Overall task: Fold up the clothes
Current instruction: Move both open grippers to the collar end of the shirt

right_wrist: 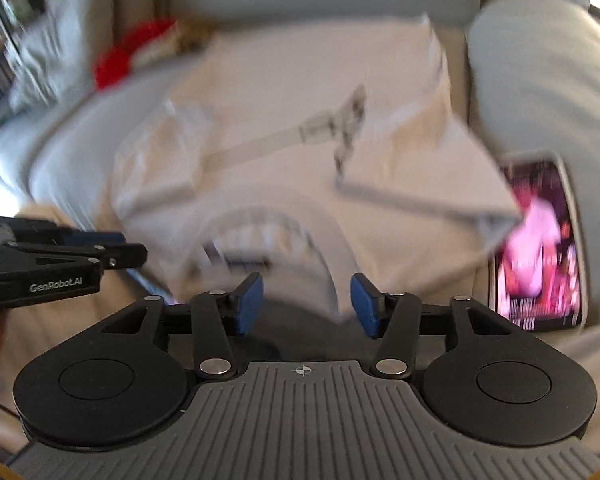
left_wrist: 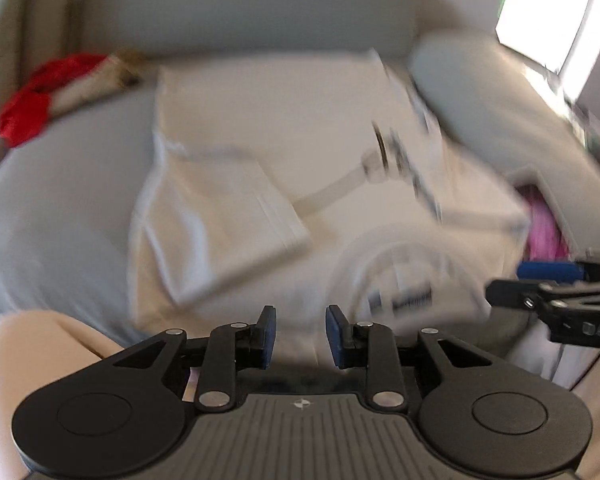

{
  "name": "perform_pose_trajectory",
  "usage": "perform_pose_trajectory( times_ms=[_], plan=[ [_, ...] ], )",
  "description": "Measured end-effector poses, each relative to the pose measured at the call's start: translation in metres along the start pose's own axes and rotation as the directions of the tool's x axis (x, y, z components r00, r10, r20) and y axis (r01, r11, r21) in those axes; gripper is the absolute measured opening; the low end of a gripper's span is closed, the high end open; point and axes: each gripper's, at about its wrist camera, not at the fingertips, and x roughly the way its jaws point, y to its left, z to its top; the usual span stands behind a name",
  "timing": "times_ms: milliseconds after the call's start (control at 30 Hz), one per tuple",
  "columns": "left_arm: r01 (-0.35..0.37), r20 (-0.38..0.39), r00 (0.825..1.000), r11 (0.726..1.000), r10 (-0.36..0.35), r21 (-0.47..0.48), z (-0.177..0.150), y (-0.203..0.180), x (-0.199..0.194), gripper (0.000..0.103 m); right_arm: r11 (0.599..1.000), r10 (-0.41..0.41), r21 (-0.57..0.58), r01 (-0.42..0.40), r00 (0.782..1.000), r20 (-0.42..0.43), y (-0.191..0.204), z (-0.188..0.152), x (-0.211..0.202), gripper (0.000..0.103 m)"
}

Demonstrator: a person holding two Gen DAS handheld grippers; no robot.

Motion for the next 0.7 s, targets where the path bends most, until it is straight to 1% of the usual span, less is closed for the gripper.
perform_pose_trajectory(
  times_ms=[67, 133, 267, 333, 400, 433, 533, 633, 667, 700],
  plan=[
    [-0.015, 0.08, 0.997, 0.999, 0.018, -0.041, 0.017, 0.011, -0.018, 0.029, 0.999, 0.042, 0.013, -0.043, 0.997, 0.063, -0.002, 0.017, -0.018, 0.059],
    [-0.022, 0.158, 0.987, 0.996, 0.035, -0.084, 0.036, 0.023, -0.036, 0.033, 0.997, 0.073, 0.016, -0.075, 0.99, 0.125, -0.005, 0.038, -0.034, 0.062],
    [-0.014, 0.304, 0.95, 0.984, 0.067, -0.175, 0.077, 0.048, -0.063, 0.039, 0.994, 0.102, 0.018, -0.109, 0.965, 0.241, -0.013, 0.089, -0.06, 0.065],
    [-0.004, 0.347, 0.934, 0.972, 0.087, -0.234, 0.1, 0.065, -0.067, 0.038, 0.992, 0.109, 0.027, -0.121, 0.952, 0.287, -0.018, 0.117, -0.068, 0.065],
    [0.018, 0.386, 0.918, 0.961, 0.094, -0.275, 0.123, 0.081, -0.062, 0.038, 0.988, 0.112, 0.067, -0.139, 0.944, 0.311, -0.026, 0.147, -0.066, 0.065],
    [0.02, 0.389, 0.916, 0.958, 0.097, -0.286, 0.134, 0.088, -0.057, 0.037, 0.984, 0.113, 0.092, -0.15, 0.94, 0.322, -0.032, 0.163, -0.063, 0.065],
    [0.043, 0.374, 0.924, 0.953, 0.076, -0.301, 0.167, 0.105, -0.025, 0.035, 0.971, 0.114, 0.16, -0.176, 0.935, 0.337, -0.048, 0.204, -0.047, 0.065],
    [0.059, 0.327, 0.944, 0.941, 0.056, -0.333, 0.193, 0.125, 0.027, 0.031, 0.964, 0.094, 0.202, -0.171, 0.935, 0.342, -0.067, 0.238, -0.017, 0.065],
    [0.061, 0.307, 0.951, 0.939, 0.049, -0.34, 0.199, 0.132, 0.047, 0.03, 0.96, 0.09, 0.219, -0.172, 0.937, 0.339, -0.075, 0.25, -0.002, 0.061],
    [0.062, 0.288, 0.957, 0.936, 0.043, -0.346, 0.204, 0.139, 0.067, 0.024, 0.956, 0.086, 0.238, -0.172, 0.939, 0.332, -0.084, 0.26, 0.014, 0.059]
  ],
)
